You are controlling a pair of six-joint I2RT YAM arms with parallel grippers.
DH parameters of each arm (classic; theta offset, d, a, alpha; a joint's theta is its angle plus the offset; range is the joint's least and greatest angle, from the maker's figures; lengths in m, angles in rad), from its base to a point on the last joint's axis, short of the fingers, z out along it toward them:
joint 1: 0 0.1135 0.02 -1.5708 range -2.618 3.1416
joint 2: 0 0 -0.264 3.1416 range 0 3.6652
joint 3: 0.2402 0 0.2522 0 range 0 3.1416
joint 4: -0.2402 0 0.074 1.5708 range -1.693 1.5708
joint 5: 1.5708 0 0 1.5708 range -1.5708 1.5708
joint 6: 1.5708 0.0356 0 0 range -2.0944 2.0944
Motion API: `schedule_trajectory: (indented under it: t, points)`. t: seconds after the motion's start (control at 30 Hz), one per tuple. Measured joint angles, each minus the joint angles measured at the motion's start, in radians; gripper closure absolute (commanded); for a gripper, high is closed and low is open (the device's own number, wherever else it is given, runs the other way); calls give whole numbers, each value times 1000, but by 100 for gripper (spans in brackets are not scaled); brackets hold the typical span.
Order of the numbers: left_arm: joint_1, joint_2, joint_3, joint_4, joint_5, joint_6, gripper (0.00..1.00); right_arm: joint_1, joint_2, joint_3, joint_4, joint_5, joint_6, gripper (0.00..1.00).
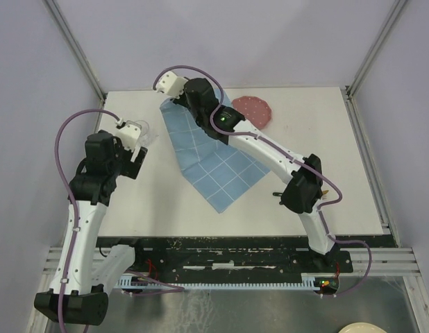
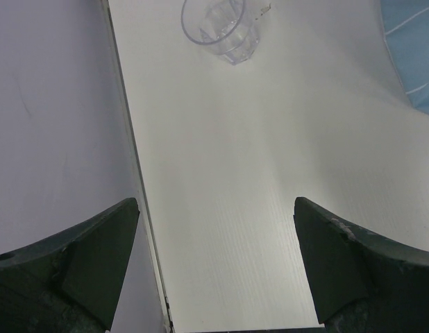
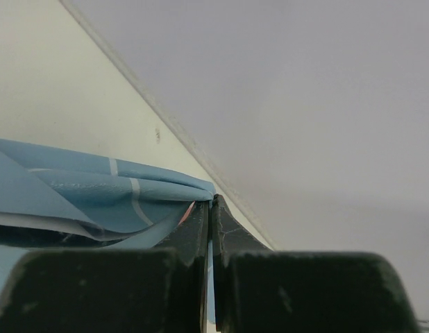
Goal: Set the dinner table for one person
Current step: Adjust the napkin at the center of the board.
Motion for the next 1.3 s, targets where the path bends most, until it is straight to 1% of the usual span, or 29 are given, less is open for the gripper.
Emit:
schedule_trajectory:
  t: [0.23, 0.43, 0.57, 0.7, 0.93, 1.07, 1.2, 1.3]
  points:
    - [-2, 12, 0, -23, -1, 0, 1, -10, -2, 18, 80, -29, -30, 98]
    - [-2, 12, 0, -24, -10, 1, 1, -10, -15, -13, 102, -134, 30, 98]
    - [-2, -4, 0, -25, -13, 13, 1, -11, -13, -24, 122, -158, 46, 98]
    - [-2, -27, 0, -37, -13, 13, 1, -18, 8, -23, 164, -167, 49, 98]
    - [-2, -74, 1, -86, -18, 36, 1, -34, 80, -15, 173, -219, 65, 98]
    - [-3, -125, 1, -96, -39, 69, 1, -39, 80, -34, 166, -270, 99, 98]
    - [-3, -158, 1, -97, -55, 103, 1, -33, 57, -109, 171, -316, 112, 98]
    - [-3, -169, 1, -98, -62, 119, 1, -26, 48, -135, 156, -341, 117, 98]
